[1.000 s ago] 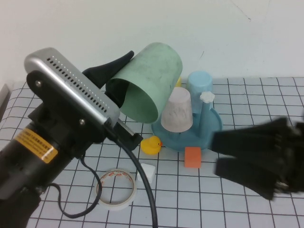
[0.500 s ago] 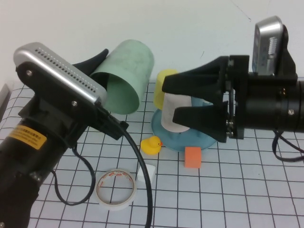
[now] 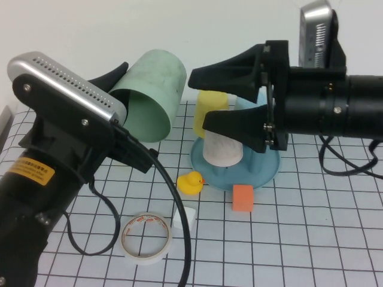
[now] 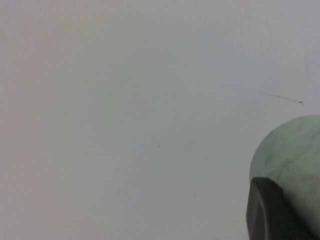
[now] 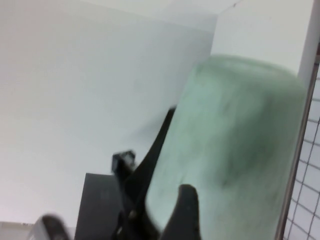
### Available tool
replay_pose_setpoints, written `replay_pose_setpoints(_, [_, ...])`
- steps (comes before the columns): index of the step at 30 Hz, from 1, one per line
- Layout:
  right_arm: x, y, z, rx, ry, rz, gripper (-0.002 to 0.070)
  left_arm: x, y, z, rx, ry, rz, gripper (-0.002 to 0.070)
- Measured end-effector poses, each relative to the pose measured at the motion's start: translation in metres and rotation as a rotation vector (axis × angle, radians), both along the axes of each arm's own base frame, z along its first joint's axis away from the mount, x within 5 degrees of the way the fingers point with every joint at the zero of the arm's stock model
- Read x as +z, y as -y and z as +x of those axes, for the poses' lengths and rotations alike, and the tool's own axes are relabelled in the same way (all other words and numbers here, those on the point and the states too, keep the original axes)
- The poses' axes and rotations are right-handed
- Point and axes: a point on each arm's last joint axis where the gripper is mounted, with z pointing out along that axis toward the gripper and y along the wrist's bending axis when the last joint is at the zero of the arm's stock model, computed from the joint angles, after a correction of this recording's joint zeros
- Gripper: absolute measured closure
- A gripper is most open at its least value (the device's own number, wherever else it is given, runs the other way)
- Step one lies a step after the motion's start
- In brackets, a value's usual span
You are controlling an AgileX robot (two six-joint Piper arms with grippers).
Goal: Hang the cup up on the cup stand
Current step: Adjust the cup with two arms
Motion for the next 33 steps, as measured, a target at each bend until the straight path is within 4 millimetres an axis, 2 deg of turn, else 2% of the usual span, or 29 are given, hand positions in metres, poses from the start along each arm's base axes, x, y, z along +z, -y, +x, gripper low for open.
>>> replay_pose_setpoints(8, [-0.011, -0.011, 0.027, -0.018, -0.007, -0.019, 0.0059, 0.001, 0.001, -0.001, -0.026, -0.008, -0.04, 0.0664])
replay_pose_setpoints(13, [-0.008, -0.016, 0.037, -0.02, 0.026, -0.012, 0.0059, 0.0, 0.001, 0.0, -0.036, -0.036, -0.089, 0.0664])
replay_pose_setpoints(22, [0.009, -0.019, 0.04, 0.003, 0.099, 0.012, 0.0059, -0.002, 0.003, -0.001, -0.065, -0.071, -0.113, 0.0664])
replay_pose_setpoints(33, [0.011, -0.021, 0.036, 0.047, 0.099, 0.027, 0.0059, 0.004, 0.011, -0.006, -0.17, -0.02, -0.127, 0.0664])
